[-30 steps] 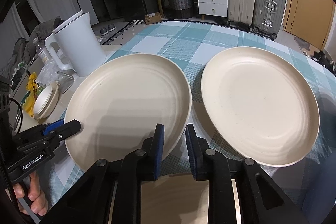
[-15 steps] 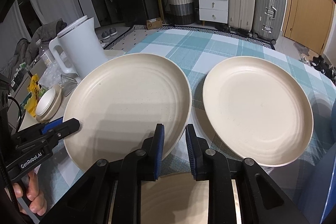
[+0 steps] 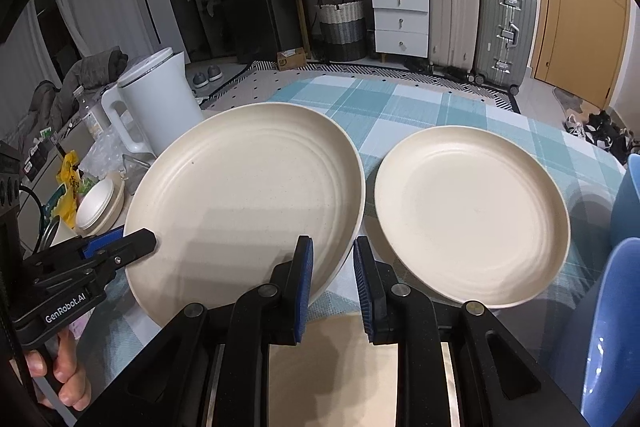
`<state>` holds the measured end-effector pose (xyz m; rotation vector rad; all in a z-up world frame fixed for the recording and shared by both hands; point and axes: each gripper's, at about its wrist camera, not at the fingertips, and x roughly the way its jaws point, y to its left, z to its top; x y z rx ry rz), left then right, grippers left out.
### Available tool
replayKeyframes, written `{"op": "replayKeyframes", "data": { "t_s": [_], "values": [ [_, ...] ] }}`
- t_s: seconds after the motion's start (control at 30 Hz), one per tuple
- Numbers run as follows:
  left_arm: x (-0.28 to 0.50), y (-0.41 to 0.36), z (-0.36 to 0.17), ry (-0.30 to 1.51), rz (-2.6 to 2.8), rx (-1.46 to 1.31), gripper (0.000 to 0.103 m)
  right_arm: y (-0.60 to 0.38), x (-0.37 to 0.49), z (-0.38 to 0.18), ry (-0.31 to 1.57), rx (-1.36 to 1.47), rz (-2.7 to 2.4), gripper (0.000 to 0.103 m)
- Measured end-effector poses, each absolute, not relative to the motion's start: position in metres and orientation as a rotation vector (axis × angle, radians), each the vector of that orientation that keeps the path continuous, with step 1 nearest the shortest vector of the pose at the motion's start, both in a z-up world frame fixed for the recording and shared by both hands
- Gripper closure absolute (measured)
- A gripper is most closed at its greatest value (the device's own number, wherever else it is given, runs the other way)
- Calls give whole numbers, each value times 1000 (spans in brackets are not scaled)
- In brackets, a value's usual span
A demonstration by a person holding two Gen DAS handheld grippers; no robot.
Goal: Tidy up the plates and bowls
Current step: 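Lift the cream plate with both grippers and carry it over another cream plate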
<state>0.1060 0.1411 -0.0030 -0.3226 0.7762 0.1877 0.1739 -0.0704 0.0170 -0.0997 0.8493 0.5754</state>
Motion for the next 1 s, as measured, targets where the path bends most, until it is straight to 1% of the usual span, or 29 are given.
{"op": "replayKeyframes", "data": {
  "t_s": [0.63,1.0],
  "values": [
    [91,102,29,747,127,-262,80,-112,142,46,795,-55,541,81],
    [85,67,32,756,92,-209,80,-146,120,53,775,-32,513,81]
  ]
}}
